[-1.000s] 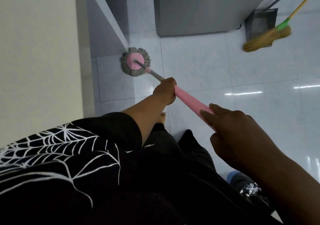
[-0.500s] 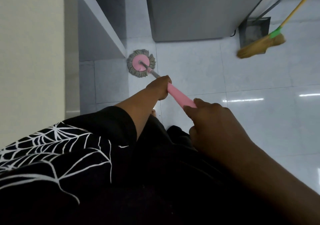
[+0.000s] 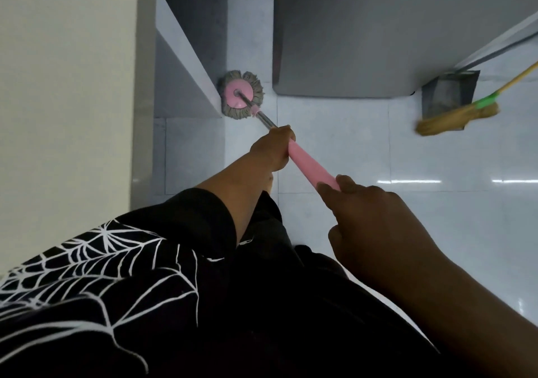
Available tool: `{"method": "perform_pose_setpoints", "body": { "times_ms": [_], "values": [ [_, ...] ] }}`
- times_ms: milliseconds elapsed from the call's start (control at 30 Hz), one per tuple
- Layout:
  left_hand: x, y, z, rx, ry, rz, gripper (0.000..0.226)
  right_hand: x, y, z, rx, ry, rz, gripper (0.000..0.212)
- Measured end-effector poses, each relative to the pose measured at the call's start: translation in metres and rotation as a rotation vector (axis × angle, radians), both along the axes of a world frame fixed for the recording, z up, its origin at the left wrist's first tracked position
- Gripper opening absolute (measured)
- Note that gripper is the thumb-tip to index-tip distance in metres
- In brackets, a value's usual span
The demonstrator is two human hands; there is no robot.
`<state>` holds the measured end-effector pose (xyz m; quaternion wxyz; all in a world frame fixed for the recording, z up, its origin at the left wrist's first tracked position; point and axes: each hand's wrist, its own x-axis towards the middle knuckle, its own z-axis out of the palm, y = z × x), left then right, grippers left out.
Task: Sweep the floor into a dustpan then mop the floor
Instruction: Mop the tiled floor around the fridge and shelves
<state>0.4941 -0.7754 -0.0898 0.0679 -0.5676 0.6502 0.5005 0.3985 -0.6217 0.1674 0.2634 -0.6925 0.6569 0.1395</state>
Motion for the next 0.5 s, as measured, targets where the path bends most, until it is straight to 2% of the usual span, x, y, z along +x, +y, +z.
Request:
{"method": "perform_pose_setpoints", "body": {
  "times_ms": [67, 100, 133, 200, 233, 300, 367, 400, 467, 500],
  "values": [
    [0.0, -0.029, 0.003, -0.057, -0.047, -0.08, 0.021, -0.003, -0.036, 0.003, -0.028, 0.015, 0.039, 0.053],
    [0.002, -0.045, 0.008, -0.033, -0.042, -0.039, 0.018, -0.003, -0.053, 0.004, -0.036, 0.012, 0.049, 0.051],
    [0.005, -0.062, 0.011, -0.061, -0.048, -0.102, 0.025, -0.002, -0.069, 0.004, -0.039, 0.011, 0.056, 0.048],
    [0.008, -0.093, 0.016, -0.148, -0.008, -0.004, 0.042, 0.003, -0.098, 0.002, -0.045, 0.014, 0.08, 0.041],
    [0.011, -0.103, 0.018, -0.158, 0.013, 0.037, 0.04, 0.007, -0.111, 0.001, -0.049, 0.009, 0.088, 0.037],
    [0.018, -0.125, 0.026, -0.084, 0.047, 0.16, 0.028, 0.015, -0.134, -0.004, -0.064, -0.015, 0.079, 0.03],
    [0.027, -0.148, 0.022, -0.088, -0.008, 0.144, 0.029, 0.019, -0.154, -0.009, -0.086, -0.024, 0.067, 0.028],
    [0.031, -0.158, 0.019, -0.043, 0.025, 0.16, 0.026, 0.021, -0.163, -0.013, -0.101, -0.026, 0.062, 0.029],
    [0.038, -0.172, 0.014, 0.101, 0.023, 0.255, 0.006, 0.024, -0.181, -0.02, -0.122, -0.032, 0.052, 0.027],
    [0.041, -0.181, 0.007, 0.056, -0.014, 0.22, 0.014, 0.026, -0.187, -0.024, -0.122, -0.032, 0.047, 0.026]
  ]
}}
